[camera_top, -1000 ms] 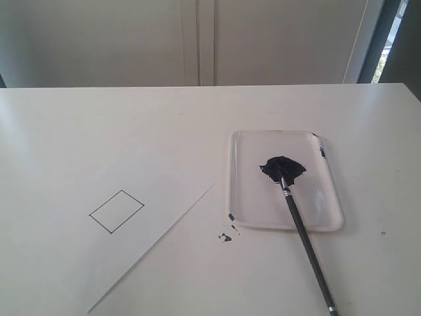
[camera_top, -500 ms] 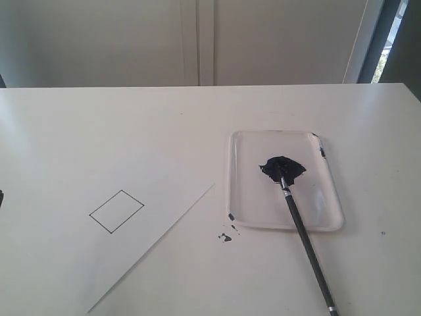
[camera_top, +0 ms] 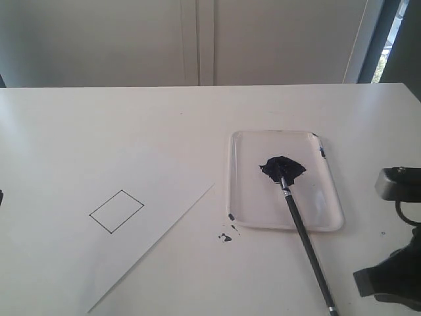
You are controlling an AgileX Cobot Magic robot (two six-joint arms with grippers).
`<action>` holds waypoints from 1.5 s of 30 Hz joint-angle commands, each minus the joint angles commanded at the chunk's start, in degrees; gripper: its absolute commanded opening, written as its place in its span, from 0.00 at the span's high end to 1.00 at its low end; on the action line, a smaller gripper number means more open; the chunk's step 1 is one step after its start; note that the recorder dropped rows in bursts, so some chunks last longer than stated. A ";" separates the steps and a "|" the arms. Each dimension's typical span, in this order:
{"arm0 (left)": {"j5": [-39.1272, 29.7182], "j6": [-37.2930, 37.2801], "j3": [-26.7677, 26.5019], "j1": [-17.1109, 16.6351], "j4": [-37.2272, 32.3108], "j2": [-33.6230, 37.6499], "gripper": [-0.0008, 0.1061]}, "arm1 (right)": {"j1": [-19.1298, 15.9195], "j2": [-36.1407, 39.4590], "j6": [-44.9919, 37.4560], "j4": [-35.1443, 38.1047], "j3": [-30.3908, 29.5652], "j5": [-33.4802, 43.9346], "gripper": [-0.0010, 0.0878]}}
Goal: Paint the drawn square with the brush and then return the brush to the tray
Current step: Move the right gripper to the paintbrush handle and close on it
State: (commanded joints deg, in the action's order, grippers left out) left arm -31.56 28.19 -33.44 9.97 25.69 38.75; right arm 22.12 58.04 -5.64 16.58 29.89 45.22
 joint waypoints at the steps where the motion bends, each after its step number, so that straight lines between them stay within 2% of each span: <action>1: 0.00 0.00 0.00 0.00 0.00 0.00 0.99 | 0.51 0.00 1.07 -0.12 0.00 -0.91 0.99; 5: 0.00 -0.13 0.00 0.00 0.00 0.00 0.99 | 4.38 0.14 5.09 -2.79 0.02 -1.61 0.99; 10: -0.13 -0.13 0.00 0.00 0.45 0.00 0.99 | 10.53 1.81 14.17 -12.64 0.37 -3.35 0.99; 13: -0.13 -0.13 0.00 0.00 0.45 0.00 0.99 | 11.53 2.72 14.81 -15.43 1.17 -3.35 0.99; 21: -0.46 -0.03 0.00 0.00 0.45 0.00 0.99 | 11.53 3.08 14.96 -10.33 2.82 -14.72 0.99; 22: -0.46 -0.03 0.00 0.00 0.45 0.00 0.99 | 11.53 3.08 14.94 -8.51 3.07 -15.00 0.99; 24: -0.55 -0.03 0.00 0.00 0.45 0.00 0.99 | 12.46 4.25 7.68 -2.91 4.54 -13.45 0.99; 25: -0.55 -0.03 0.00 0.00 0.45 0.00 0.99 | 14.79 6.32 5.29 -3.24 5.88 -10.11 0.99; 26: -0.55 -0.03 0.00 0.00 0.45 0.00 0.99 | 16.11 7.37 6.06 -4.82 6.27 -9.41 0.99; 27: -0.55 -0.03 0.00 0.00 0.45 0.00 0.99 | 18.49 9.74 11.07 -10.39 7.33 -8.73 0.99; 28: -0.55 -0.03 0.00 0.00 0.45 0.00 0.99 | 19.37 10.74 13.98 -13.80 7.69 -8.27 0.99; 29: -0.68 -0.03 0.00 0.00 0.45 0.00 0.99 | 21.98 12.53 20.06 -22.83 8.53 -6.65 0.99; 31: -0.95 0.07 0.00 0.00 0.45 0.00 0.99 | 24.33 13.01 27.98 -32.64 9.61 -2.42 0.99; 34: -1.07 0.07 0.00 0.00 0.45 0.00 0.99 | 24.64 10.63 35.60 -31.41 8.49 -0.57 0.99; 41: -1.07 0.07 0.00 0.00 0.45 0.00 0.99 | 24.64 11.64 35.60 -28.79 3.32 -3.26 0.99; 43: -1.07 0.07 0.00 0.00 0.45 0.00 0.99 | 24.64 12.72 35.25 -27.47 2.42 -5.19 0.95; 45: -1.07 0.07 0.00 0.00 0.45 0.00 0.99 | 24.64 14.10 33.57 -25.21 1.93 -8.02 0.84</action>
State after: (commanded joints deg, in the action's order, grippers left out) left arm -32.63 28.26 -33.44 9.97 26.14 38.75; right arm 46.76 72.14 27.93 -8.63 31.82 37.20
